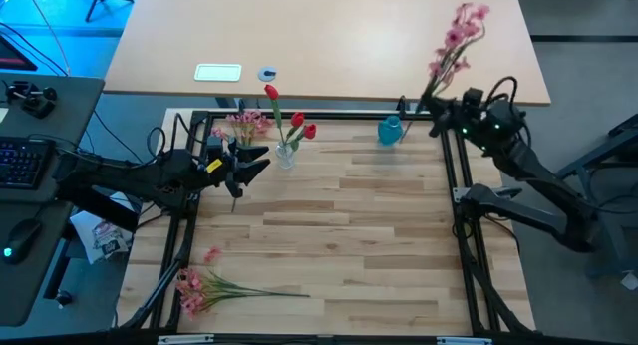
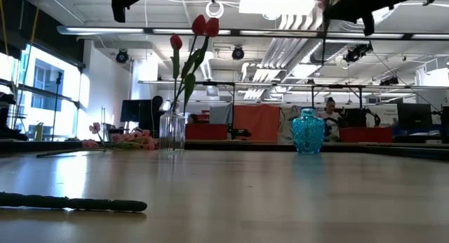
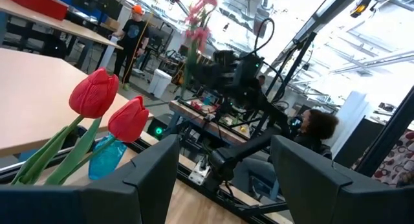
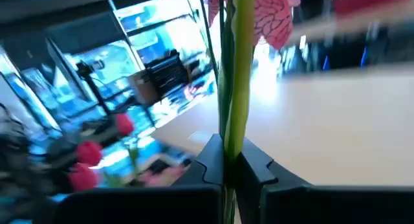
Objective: Sort flowers into vase by color
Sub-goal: Put the right pink flowers into the blue vase
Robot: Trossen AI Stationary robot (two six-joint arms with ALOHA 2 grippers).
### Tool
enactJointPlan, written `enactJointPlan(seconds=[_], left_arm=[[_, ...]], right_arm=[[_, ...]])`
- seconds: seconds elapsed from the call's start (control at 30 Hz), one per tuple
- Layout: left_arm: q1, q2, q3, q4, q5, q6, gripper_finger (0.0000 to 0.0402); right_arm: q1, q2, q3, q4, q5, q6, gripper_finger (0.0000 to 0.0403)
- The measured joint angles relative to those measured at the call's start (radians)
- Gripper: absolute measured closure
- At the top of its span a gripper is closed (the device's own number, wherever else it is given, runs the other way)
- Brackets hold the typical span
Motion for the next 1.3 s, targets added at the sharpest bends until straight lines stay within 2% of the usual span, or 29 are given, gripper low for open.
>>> enactJointPlan(seconds=[0.1,0.27,0.43,0.5,0.7,1.13,1.3], left_arm=[[0.000,0.000,0.000,0.000,0.000,0.000,0.0170],[0.000,0.000,0.000,0.000,0.000,-0.002,0.0170],[-0.014,0.000,0.000,-0.001,0.000,-0.046,0.0170],[-0.022,0.000,0.000,-0.001,0.000,-0.046,0.0170],[-0.036,0.000,0.000,-0.002,-0.060,-0.018,0.0170],[-0.035,0.000,0.000,-0.001,-0.073,-0.018,0.0170],[-0.035,0.000,0.000,-0.003,-0.073,-0.016,0.0170]], right_arm=[[0.000,0.069,-0.001,0.108,0.011,-0.155,0.0400],[0.000,0.233,-0.002,0.222,0.028,-0.269,0.0401],[0.006,0.338,-0.004,0.226,0.255,-0.311,0.0401],[0.016,0.344,-0.004,0.265,0.290,-0.351,0.0401],[0.027,0.367,-0.003,0.307,0.223,-0.357,0.0401],[0.026,0.513,-0.003,0.313,0.240,-0.371,0.0401],[0.032,0.494,-0.003,0.294,0.235,-0.300,0.0401]])
